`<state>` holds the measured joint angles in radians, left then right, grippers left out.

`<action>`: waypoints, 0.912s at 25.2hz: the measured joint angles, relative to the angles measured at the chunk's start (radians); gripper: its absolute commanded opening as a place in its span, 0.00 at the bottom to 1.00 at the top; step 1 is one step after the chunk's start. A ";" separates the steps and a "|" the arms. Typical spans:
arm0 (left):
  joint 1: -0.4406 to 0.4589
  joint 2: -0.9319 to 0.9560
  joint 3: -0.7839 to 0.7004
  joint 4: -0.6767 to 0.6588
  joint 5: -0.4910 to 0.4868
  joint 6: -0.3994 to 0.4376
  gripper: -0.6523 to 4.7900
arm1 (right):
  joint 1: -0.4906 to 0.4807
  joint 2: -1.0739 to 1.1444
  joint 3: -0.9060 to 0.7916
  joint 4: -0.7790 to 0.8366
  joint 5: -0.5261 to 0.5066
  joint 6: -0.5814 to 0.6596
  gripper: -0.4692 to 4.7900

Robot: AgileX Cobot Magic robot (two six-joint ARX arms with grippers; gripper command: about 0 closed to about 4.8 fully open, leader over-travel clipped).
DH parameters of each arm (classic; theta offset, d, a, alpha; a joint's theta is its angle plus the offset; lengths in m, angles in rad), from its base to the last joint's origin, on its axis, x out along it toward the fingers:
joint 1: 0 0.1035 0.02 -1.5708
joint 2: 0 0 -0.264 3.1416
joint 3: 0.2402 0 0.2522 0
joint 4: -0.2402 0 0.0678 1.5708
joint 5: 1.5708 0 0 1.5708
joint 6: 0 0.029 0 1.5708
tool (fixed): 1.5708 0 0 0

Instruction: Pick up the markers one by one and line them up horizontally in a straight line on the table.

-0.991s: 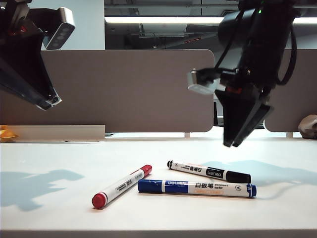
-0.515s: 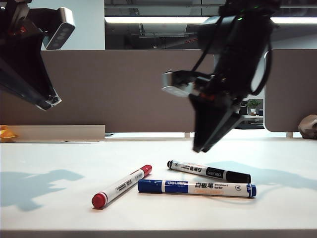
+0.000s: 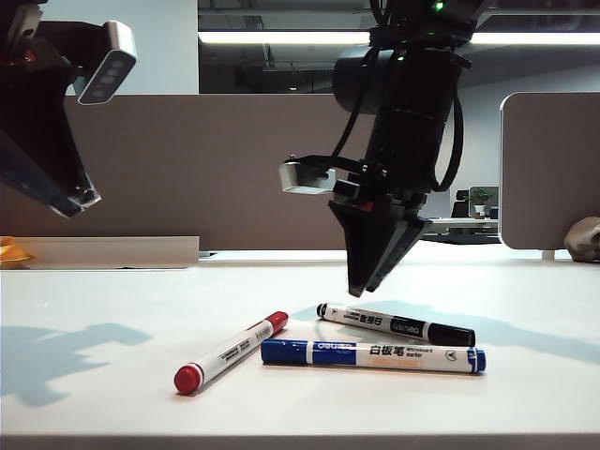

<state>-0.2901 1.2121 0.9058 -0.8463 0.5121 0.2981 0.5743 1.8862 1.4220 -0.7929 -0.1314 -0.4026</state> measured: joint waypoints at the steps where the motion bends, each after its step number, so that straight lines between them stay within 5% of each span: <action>1: 0.000 0.000 0.000 -0.002 0.000 0.000 0.35 | 0.000 0.003 0.000 -0.001 0.000 0.000 0.37; 18: 0.000 0.000 0.000 -0.005 0.000 0.000 0.35 | 0.000 0.065 -0.002 -0.040 -0.022 0.002 0.36; 23: 0.000 0.000 0.000 -0.007 0.000 0.001 0.35 | -0.001 0.071 0.003 -0.035 -0.022 0.005 0.22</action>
<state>-0.2901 1.2121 0.9058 -0.8536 0.5121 0.2993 0.5735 1.9572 1.4254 -0.8284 -0.1532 -0.3981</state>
